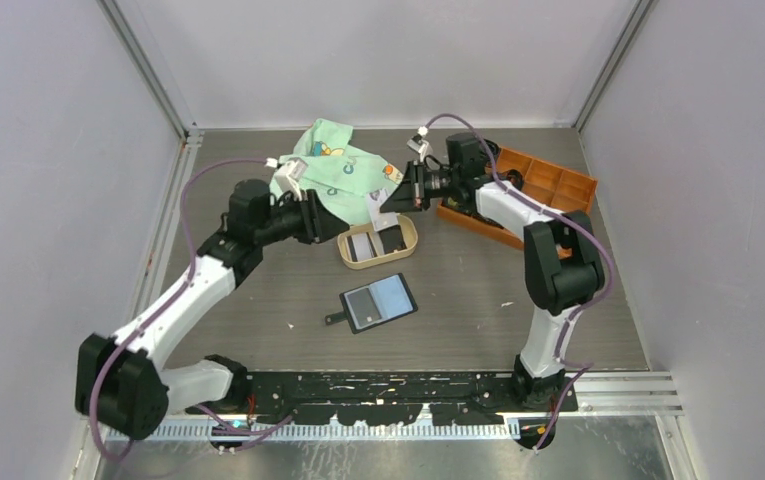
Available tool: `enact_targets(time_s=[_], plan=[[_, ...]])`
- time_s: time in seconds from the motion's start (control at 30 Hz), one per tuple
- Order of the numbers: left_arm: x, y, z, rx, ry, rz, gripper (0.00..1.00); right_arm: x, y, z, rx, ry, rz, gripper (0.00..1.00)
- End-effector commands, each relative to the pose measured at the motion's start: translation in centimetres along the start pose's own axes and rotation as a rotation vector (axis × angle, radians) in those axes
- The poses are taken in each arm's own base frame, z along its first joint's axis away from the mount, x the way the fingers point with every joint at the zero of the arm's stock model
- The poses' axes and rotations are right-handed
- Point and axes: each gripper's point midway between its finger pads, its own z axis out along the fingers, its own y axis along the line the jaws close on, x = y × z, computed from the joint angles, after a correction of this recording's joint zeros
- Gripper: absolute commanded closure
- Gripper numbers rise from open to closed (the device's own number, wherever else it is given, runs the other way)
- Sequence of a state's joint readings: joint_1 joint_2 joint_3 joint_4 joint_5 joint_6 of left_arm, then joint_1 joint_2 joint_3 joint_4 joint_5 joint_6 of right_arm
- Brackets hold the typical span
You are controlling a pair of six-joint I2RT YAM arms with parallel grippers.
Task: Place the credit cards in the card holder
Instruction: Pick up the credit card from the storage box, then insert the credit card into the card holder.
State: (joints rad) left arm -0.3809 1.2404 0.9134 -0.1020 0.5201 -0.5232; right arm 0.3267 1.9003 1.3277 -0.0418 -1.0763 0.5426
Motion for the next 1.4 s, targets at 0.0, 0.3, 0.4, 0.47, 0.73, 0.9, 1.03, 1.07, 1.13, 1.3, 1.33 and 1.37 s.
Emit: enact_targets(time_s=[0.0,0.3,0.4,0.47,0.73,0.9,1.03,1.07,1.13,1.3,1.33,1.37], plan=[[-2.4,-4.7,-3.5,0.208,-0.259,0.083,0.59,0.1,8.5,-3.2,-0.168,-0.013,-0.246,0.99],[-1.8,-8.5,-9.3,0.441,-0.546,-0.006,0.15,5.9,12.7,-6.1,-0.248,-0.002,-0.507,0.98],[-0.8,-10.1,-8.9,0.507,-0.502,0.009,0.18,7.8,13.6,-6.5,-0.289,0.012,-0.599,0.98],[0.0,-11.4,-8.4,0.545,-0.494,0.046,0.23,8.7,14.3,-6.7,-0.312,0.019,-0.645,0.98],[3.0,-14.5,-5.1,0.546,-0.464,0.176,0.32,10.3,14.9,-6.4,-0.351,0.055,-0.693,0.97],[3.7,-14.8,-3.6,0.554,-0.44,0.168,0.42,11.0,14.8,-6.2,-0.358,0.079,-0.693,0.96],[4.0,-15.0,-2.8,0.556,-0.419,0.167,0.52,11.3,14.9,-6.1,-0.365,0.087,-0.697,0.95],[4.1,-15.0,-2.6,0.555,-0.414,0.167,0.54,11.4,14.9,-6.1,-0.366,0.088,-0.699,0.95],[4.1,-15.0,-2.3,0.554,-0.407,0.168,0.59,11.4,14.9,-6.1,-0.367,0.091,-0.699,0.95],[4.3,-15.1,-1.9,0.557,-0.391,0.179,0.83,11.5,14.8,-6.0,-0.365,0.093,-0.7,0.93],[4.3,-15.1,-1.8,0.557,-0.385,0.184,0.93,11.5,14.7,-6.0,-0.364,0.093,-0.7,0.93],[4.5,-15.0,-1.7,0.552,-0.376,0.187,0.99,11.5,14.7,-6.0,-0.363,0.092,-0.701,0.92]])
